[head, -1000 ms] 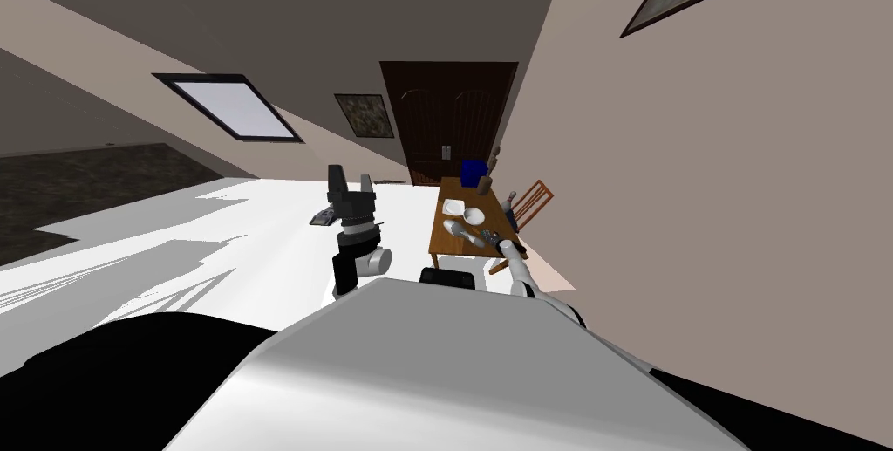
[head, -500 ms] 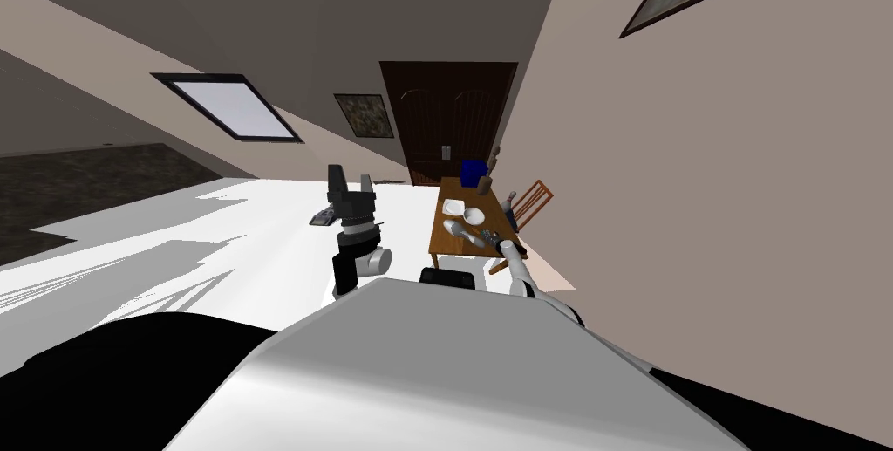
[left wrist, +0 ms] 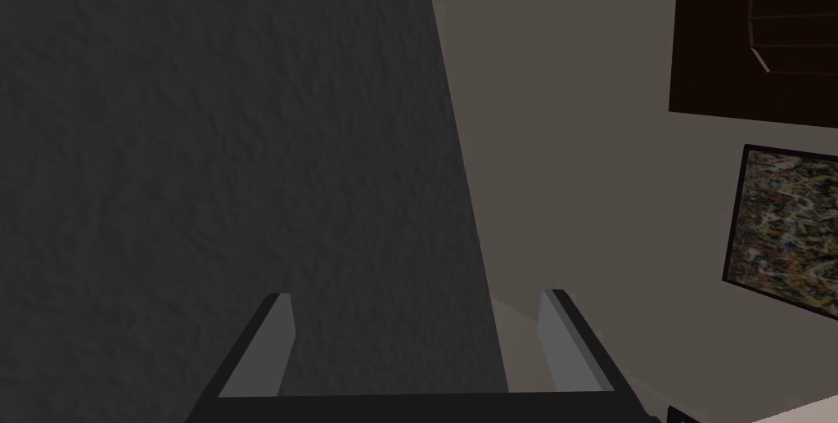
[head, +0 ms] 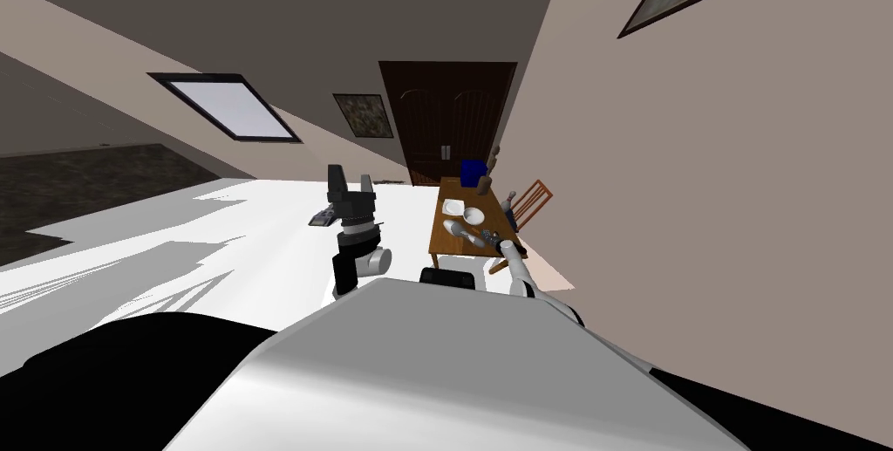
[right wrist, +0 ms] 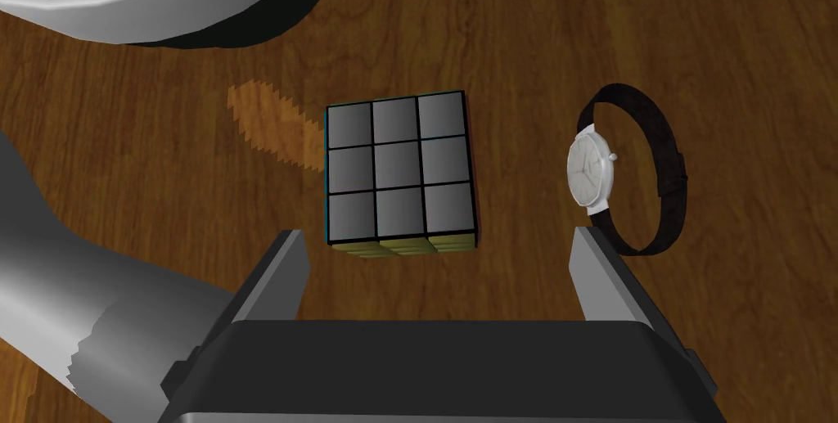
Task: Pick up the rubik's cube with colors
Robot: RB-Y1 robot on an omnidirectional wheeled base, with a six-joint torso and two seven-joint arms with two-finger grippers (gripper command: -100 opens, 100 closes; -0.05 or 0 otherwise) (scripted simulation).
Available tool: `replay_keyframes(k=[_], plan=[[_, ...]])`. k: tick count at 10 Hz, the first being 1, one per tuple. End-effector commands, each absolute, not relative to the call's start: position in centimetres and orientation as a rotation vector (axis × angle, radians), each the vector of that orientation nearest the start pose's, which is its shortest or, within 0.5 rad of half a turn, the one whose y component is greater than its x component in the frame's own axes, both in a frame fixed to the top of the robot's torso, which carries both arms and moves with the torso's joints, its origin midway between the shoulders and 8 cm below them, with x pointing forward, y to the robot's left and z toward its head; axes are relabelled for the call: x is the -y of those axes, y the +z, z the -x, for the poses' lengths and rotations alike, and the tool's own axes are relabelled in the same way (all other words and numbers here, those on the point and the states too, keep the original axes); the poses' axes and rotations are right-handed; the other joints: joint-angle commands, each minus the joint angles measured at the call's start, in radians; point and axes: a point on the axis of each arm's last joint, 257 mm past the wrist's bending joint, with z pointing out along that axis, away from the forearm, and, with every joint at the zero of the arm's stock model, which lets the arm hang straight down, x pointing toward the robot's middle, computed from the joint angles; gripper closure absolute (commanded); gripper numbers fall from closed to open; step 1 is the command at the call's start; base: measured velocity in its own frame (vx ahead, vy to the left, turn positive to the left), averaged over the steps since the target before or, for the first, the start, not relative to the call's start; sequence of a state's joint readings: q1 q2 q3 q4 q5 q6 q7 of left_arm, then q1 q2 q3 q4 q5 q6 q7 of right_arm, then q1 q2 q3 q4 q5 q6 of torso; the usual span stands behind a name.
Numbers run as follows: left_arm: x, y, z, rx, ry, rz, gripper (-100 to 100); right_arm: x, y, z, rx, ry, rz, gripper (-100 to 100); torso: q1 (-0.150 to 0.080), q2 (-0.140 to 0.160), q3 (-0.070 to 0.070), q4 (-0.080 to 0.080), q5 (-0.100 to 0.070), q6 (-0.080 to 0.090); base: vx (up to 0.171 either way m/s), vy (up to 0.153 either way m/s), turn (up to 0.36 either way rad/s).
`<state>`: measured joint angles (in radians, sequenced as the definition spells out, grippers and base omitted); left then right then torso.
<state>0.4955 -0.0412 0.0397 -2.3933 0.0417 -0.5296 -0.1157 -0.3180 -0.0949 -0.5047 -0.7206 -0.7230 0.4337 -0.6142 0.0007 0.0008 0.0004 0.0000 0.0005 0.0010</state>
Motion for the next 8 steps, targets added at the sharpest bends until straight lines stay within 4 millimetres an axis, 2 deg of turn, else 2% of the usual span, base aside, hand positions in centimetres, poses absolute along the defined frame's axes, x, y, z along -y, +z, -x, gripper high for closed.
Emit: replay_keyframes(k=[1, 5, 8], plan=[[-29.4, 8.0, -30.8, -0.477, -1.207, 0.549, 0, 30.9, -51.9, -47.6, -0.034, -1.146, 2.853, -100, 0.000, 0.000, 0.000, 0.000, 0.000, 0.000, -0.002, 0.005, -0.014], [-29.4, 8.0, -30.8, -0.477, -1.207, 0.550, 0, 29.7, -52.6, -46.9, -0.006, -1.141, 2.846, -100, 0.001, 0.001, 0.000, -0.001, 0.000, 0.000, -0.003, 0.007, -0.021], [-29.4, 8.0, -30.8, -0.477, -1.207, 0.549, 0, 29.7, -52.6, -46.9, -0.006, -1.141, 2.846, -100, 0.001, 0.000, -0.002, -0.005, -0.003, -0.001, 0.001, -0.003, 0.007]])
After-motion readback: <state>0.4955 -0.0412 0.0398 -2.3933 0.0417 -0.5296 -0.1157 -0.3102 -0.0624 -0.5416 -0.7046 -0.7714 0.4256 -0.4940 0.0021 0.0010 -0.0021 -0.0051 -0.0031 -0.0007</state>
